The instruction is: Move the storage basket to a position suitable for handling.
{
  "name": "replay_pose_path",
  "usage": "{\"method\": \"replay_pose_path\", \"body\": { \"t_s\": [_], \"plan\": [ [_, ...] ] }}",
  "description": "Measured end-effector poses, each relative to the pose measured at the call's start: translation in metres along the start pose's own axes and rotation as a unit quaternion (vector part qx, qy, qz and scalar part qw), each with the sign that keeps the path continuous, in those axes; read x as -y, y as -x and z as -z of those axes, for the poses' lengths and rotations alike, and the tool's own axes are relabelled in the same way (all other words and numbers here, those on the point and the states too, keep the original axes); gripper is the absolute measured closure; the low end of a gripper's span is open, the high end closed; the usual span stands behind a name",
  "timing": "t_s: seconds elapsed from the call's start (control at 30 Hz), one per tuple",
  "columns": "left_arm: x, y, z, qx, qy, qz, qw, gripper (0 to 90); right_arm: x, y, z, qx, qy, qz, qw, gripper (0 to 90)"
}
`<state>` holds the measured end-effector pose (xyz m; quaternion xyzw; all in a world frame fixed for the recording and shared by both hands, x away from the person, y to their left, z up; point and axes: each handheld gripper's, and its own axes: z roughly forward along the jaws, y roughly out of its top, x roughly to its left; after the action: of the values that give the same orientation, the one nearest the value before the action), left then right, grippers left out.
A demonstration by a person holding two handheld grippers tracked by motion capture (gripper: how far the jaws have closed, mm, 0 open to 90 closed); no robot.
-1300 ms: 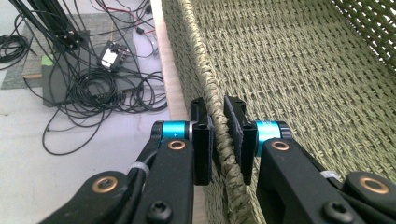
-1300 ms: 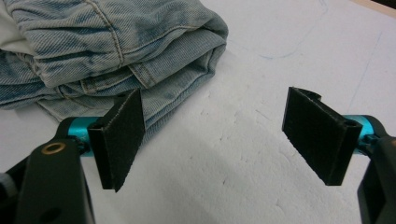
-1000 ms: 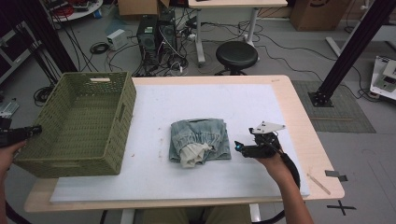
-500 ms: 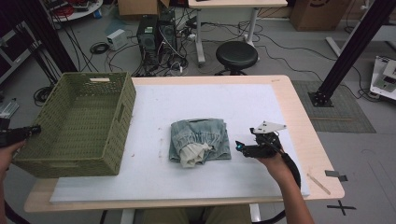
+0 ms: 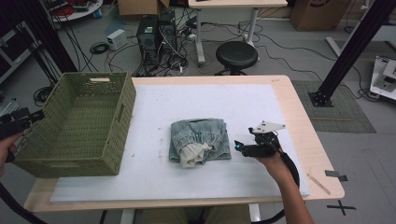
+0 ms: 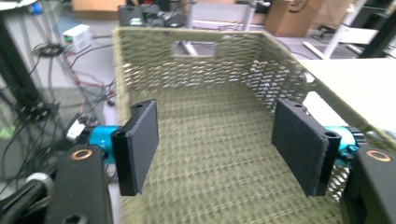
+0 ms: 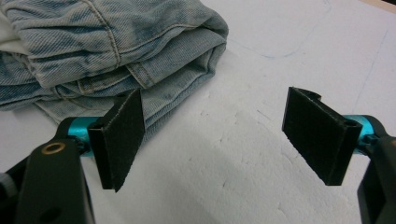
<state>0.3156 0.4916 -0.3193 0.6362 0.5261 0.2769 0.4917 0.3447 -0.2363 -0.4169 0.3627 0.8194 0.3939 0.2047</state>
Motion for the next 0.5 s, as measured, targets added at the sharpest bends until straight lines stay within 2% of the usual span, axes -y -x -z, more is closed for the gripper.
{"method": "replay_pose_path", "body": {
  "t_s": [0.13, 0.37, 0.43, 0.5],
  "plan": [
    [-0.004, 0.013, -0.003, 0.023, 0.022, -0.016, 0.9994, 27.6, 0.0, 0.001, 0.002, -0.002, 0.006, 0.0, 1.0, 22.1],
    [-0.008, 0.029, -0.007, 0.049, 0.048, -0.019, 0.9974, 26.9, 0.0, 0.002, 0.003, -0.004, 0.009, 0.002, 1.0, 22.1],
    [-0.008, 0.036, -0.01, 0.052, 0.051, -0.02, 0.9971, 25.7, 0.001, 0.002, 0.004, -0.005, 0.011, 0.002, 0.9999, 22.1],
    [-0.008, 0.042, -0.015, 0.064, 0.053, -0.02, 0.9963, 24.7, 0.001, 0.003, 0.004, -0.006, 0.011, 0.0, 0.9999, 22.1]
  ]
}}
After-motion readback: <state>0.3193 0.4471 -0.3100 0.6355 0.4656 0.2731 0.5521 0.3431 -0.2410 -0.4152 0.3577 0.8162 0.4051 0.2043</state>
